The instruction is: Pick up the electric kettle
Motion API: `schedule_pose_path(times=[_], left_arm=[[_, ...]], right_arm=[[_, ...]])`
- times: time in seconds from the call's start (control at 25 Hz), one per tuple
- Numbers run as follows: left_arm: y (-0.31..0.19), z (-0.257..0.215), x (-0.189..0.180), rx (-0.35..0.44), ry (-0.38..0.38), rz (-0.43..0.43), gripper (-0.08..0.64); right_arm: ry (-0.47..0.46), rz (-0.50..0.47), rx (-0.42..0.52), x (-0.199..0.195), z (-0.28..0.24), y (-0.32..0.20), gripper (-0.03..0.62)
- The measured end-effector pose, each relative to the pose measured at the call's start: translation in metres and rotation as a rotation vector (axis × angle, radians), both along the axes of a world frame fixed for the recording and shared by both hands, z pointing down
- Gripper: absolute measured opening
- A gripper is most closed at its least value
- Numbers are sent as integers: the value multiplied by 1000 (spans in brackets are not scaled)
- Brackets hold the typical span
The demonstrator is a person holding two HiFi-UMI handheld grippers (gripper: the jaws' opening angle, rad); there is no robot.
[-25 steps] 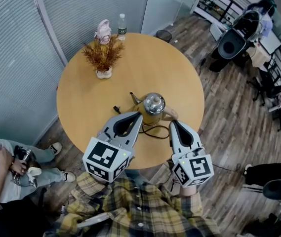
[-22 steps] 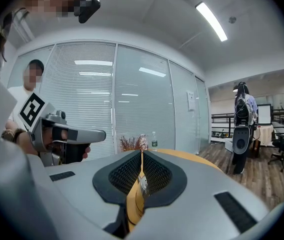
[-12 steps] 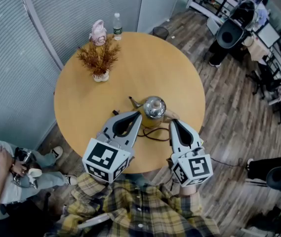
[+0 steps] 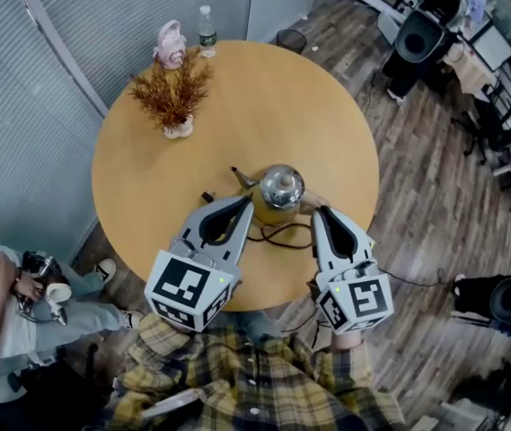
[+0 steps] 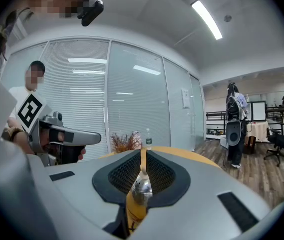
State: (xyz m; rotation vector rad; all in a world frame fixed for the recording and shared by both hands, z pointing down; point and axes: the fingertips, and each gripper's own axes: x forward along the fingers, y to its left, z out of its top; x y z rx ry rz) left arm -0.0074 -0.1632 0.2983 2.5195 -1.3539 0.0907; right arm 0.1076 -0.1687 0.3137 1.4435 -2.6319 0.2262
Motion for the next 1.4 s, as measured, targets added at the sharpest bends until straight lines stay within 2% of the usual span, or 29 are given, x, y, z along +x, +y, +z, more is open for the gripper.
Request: schedule_pose_path(times=[0.44,0.56,0.72,1.08,1.4], left_arm=[[-20,37,-4,-52,-4,-6,2],[-24,47,-5,-59,-8,-8,2],[-30,58,-4,-63,-20,-13,2],[-35,88,-2,-95,-19,-2,2],[-38,114,-3,-125,-7,-17,2]], right_arm=[[13,59,-23,15,30,-18,45],[22,54,-37,16,40,-21,95],[50,62,-33,22,54,-24,114],[75,108,-48,40,89,-32,206],[87,128,-72,51,121,-37,235]])
